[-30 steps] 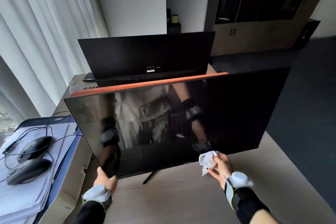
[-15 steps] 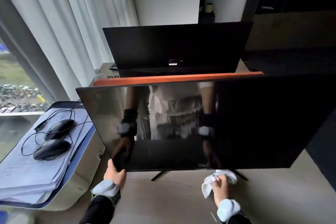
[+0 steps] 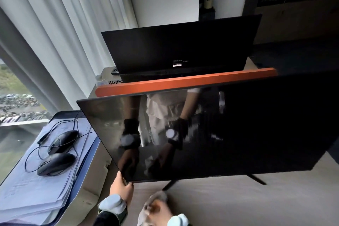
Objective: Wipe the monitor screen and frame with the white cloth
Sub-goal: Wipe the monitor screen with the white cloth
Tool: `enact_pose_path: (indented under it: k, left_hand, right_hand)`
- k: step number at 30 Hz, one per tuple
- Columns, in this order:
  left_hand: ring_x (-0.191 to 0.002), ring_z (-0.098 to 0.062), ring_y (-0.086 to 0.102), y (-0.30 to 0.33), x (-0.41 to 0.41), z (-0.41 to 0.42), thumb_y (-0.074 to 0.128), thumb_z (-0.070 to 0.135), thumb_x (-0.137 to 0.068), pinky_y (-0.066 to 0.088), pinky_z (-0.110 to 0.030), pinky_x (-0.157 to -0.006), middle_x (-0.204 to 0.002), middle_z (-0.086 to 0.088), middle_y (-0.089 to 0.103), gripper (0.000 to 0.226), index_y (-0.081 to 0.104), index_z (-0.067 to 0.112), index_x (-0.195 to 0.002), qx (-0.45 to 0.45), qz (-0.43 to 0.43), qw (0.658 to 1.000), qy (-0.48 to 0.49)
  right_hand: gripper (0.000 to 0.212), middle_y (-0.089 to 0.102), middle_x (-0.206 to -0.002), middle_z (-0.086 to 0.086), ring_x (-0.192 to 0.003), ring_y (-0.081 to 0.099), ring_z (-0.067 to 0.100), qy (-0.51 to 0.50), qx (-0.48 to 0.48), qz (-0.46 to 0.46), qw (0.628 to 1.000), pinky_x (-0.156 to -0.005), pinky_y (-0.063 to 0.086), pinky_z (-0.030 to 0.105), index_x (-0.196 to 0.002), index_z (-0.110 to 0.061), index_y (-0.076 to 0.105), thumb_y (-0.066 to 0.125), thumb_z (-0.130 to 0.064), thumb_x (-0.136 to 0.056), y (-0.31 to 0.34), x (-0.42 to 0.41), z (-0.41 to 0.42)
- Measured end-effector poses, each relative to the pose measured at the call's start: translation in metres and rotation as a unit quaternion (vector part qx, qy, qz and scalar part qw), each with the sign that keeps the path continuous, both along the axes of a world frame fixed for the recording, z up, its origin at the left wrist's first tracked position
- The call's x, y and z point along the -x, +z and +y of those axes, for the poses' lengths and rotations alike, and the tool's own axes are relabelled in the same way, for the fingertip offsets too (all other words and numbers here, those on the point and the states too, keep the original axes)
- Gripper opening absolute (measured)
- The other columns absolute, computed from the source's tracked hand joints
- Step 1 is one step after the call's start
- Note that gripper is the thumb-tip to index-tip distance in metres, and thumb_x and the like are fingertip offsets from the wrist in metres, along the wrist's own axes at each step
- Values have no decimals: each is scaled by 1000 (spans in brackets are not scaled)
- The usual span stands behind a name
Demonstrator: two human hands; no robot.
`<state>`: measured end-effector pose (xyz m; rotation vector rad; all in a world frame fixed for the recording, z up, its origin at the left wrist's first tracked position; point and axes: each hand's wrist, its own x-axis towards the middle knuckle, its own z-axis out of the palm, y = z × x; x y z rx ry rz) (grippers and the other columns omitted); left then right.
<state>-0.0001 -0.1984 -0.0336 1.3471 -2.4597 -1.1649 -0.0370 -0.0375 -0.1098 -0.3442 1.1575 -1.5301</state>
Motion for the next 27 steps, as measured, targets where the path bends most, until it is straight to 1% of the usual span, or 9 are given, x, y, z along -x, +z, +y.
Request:
enact_pose_path:
  k: [2, 3, 5, 9, 13, 19, 23, 25, 27]
  left_hand:
    - [-79, -25, 52, -1, 1, -3, 56, -5, -79, 34, -28, -72, -89, -13, 62, 54, 51, 9, -131, 5, -2, 1000, 0]
    - [-79, -26, 53, -1, 2, -4, 56, -6, -77, 35, -28, -71, -88, -13, 63, 55, 51, 9, -131, 8, -2, 1000, 0]
    - [-80, -28, 55, 0, 1, -5, 57, -6, -76, 35, -28, -72, -88, -13, 64, 55, 53, 8, -129, 7, 3, 1000, -2]
    - [-90, -35, 60, 1, 2, -10, 55, -5, -77, 34, -28, -71, -96, -19, 66, 41, 57, 0, -117, -13, -12, 1000, -9]
    - [-93, -37, 60, 8, 3, -16, 55, -3, -80, 35, -28, -71, -98, -21, 67, 32, 58, -2, -112, -14, -21, 999, -32]
    - [-93, -36, 61, 8, 4, -18, 54, -2, -79, 38, -28, -73, -99, -24, 67, 47, 54, 6, -126, -18, -23, 998, -52]
    - [-104, -37, 60, 5, 4, -24, 56, 1, -85, 42, -33, -79, -110, -26, 64, 32, 58, -6, -116, -33, -62, 996, -55]
    - [-108, -39, 58, 2, 4, -31, 52, 3, -90, 44, -37, -85, -114, -27, 62, 28, 58, -8, -115, -31, -84, 994, -67]
    - [-98, -32, 61, 4, 2, -35, 54, 9, -88, 43, -31, -76, -104, -19, 65, 23, 61, 2, -109, -14, -77, 991, -111]
  right_hand:
    - [56, 69, -84, 17, -80, 68, 25, -81, -102, -92, 987, -62, 48, 15, -83, 1, 70, 34, -40, -98, 36, 1, -3]
    - [36, 65, -80, 6, -72, 63, 17, -110, -148, -102, 978, -58, 49, 20, -78, -10, 65, 39, -23, -100, 36, -3, -6]
    - [12, 61, -79, 7, -71, 59, 19, -291, -154, -155, 932, -60, 50, 29, -82, -14, 59, 54, -12, -93, 38, 0, 15]
    - [14, 65, -83, 8, -76, 58, 18, -466, -56, -204, 859, -63, 45, 29, -87, -19, 63, 50, -17, -93, 69, 37, 82]
    - [18, 65, -86, 1, -77, 59, 12, -530, -50, -142, 835, -59, 48, 22, -88, -27, 63, 47, -21, -94, 94, 53, 119]
    - [7, 65, -93, 3, -84, 61, 16, -429, -77, -50, 899, -61, 50, 23, -93, -20, 60, 53, -21, -93, 108, 16, 32]
    - [14, 58, -95, 1, -83, 60, 13, -311, -65, -17, 948, -66, 52, 22, -95, -20, 58, 57, -7, -89, 119, -9, -55]
    - [16, 56, -93, 0, -80, 59, 10, -300, -57, -5, 952, -68, 52, 22, -95, -18, 58, 57, -4, -89, 124, -13, -77]
    - [12, 54, -89, 1, -76, 59, 9, -330, -54, -21, 942, -68, 53, 24, -94, -15, 58, 56, -4, -90, 129, -10, -77]
